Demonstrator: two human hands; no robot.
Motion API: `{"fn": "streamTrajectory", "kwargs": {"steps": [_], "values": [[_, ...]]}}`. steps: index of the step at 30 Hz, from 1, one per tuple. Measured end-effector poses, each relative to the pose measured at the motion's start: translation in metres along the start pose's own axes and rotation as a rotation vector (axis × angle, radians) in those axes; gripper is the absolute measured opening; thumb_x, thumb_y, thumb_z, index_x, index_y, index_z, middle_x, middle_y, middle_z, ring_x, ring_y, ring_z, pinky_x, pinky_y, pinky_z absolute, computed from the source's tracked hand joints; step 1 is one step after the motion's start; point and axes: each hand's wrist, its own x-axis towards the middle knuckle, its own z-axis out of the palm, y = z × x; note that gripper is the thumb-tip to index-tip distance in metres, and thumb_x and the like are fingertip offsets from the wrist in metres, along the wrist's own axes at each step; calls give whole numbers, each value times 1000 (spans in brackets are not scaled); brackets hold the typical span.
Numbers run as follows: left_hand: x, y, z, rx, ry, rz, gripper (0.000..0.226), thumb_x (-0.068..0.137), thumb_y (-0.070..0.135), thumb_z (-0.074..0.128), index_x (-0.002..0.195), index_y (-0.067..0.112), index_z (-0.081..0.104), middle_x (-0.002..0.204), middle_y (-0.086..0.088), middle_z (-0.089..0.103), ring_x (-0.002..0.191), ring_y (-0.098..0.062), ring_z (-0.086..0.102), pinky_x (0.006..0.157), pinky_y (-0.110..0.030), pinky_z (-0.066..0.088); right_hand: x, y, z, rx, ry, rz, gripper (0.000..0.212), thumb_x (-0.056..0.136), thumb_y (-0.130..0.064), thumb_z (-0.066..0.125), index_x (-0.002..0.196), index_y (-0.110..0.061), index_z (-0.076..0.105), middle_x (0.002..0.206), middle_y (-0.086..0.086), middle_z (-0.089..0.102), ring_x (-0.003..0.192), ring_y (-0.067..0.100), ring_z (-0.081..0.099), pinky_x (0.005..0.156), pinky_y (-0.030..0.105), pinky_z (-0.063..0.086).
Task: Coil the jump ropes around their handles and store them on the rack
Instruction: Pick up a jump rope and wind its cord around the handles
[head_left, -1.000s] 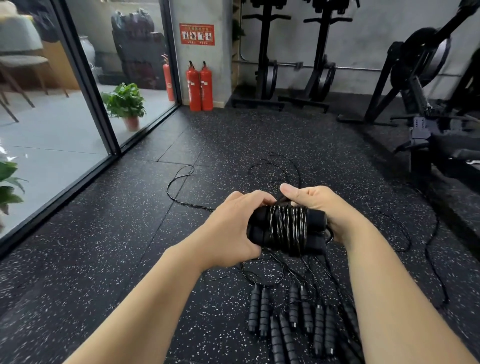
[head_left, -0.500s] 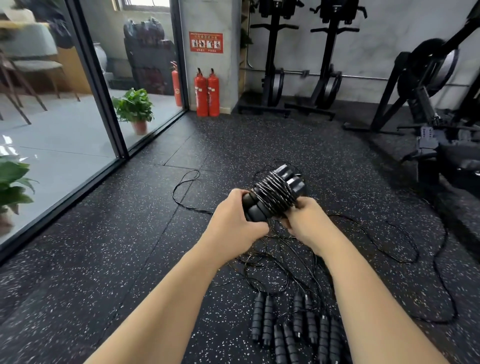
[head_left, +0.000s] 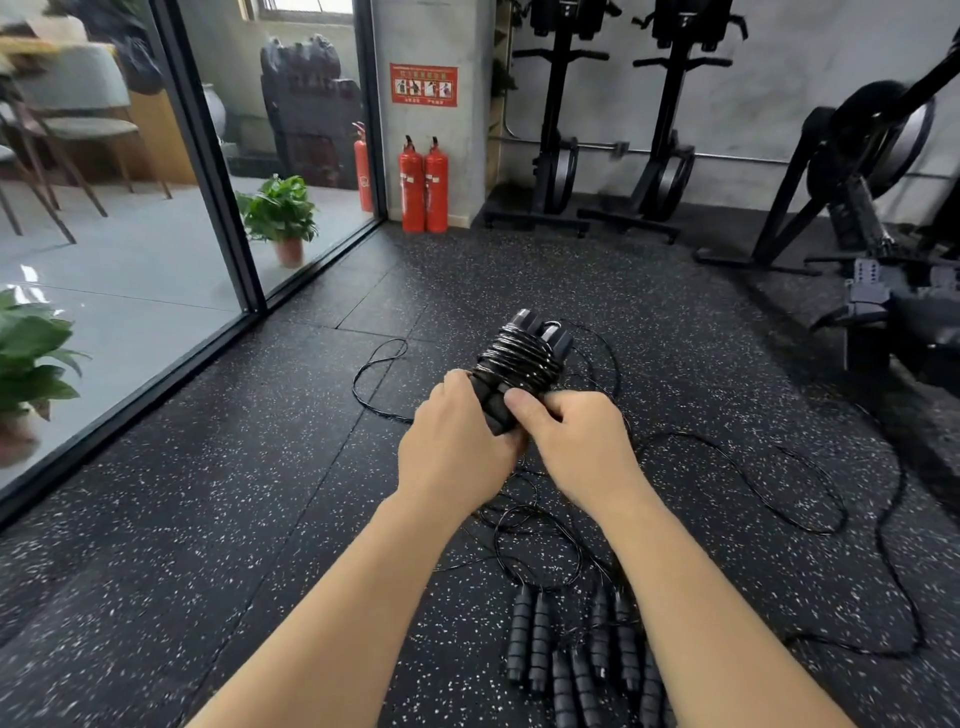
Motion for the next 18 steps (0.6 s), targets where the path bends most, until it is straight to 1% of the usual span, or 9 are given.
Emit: {"fn": "streamTrajectory", "kwargs": {"steps": [2,4,6,8,10,12,13,15,18], "values": [[2,0,-11,6,-114,-14,49,72,53,72,98,21,47,94,8,62,88,-17,62,74,-36,50,3,2,-5,26,0,-1,47,93,-38,59,51,-16,54,35,-13,42,39,6,37,44,21,26],[5,-2,-22,-233,-281,-101,49,62,45,83,97,21,56,89,8,68,83,-14,66,78,-36,56,4,4,-8,58,-29,5,45,93,-36,60,54,-13,55,35,-13,40,38,5,34,43,20,24],[5,-7,-29,-538,-452,-201,42,59,31,86,93,20,63,83,5,73,79,-16,68,80,-36,58,3,4,-9,98,-85,8,40,93,-36,60,62,-10,63,43,-12,47,44,3,36,47,24,30],[4,-10,-29,-689,-554,-254,30,66,17,86,89,19,67,79,0,72,75,-19,65,76,-35,53,1,2,-7,155,-129,13,36,93,-36,59,77,-7,71,61,6,62,57,9,45,57,32,39],[5,-10,-27,-759,-528,-263,27,68,8,84,87,16,67,76,-2,70,70,-19,63,71,-33,51,1,1,-5,172,-142,25,42,94,-39,56,76,-4,68,57,4,56,56,9,43,56,31,36],[7,-8,-26,-771,-422,-234,22,70,0,79,82,13,65,66,-2,65,58,-16,59,57,-26,49,2,2,-7,106,-134,46,50,97,-44,50,62,-8,52,47,-9,39,46,7,32,51,28,28],[8,-9,-25,-748,-365,-225,21,70,-1,78,79,12,64,63,-2,64,55,-16,57,53,-25,47,3,3,-7,35,-120,48,52,98,-46,46,58,-12,44,46,-10,36,45,9,32,51,29,28],[12,-14,-23,-675,-278,-225,20,63,7,79,76,10,64,60,-4,63,55,-19,55,54,-29,46,2,6,-8,-158,-77,50,55,99,-47,39,58,-11,45,51,-2,47,52,19,44,55,34,35],[17,-25,-25,-554,-203,-246,23,55,18,77,73,10,64,58,-3,61,53,-19,54,57,-30,46,1,7,-12,-418,30,58,51,99,-43,38,70,-9,62,66,2,64,67,24,60,62,30,42]]}}
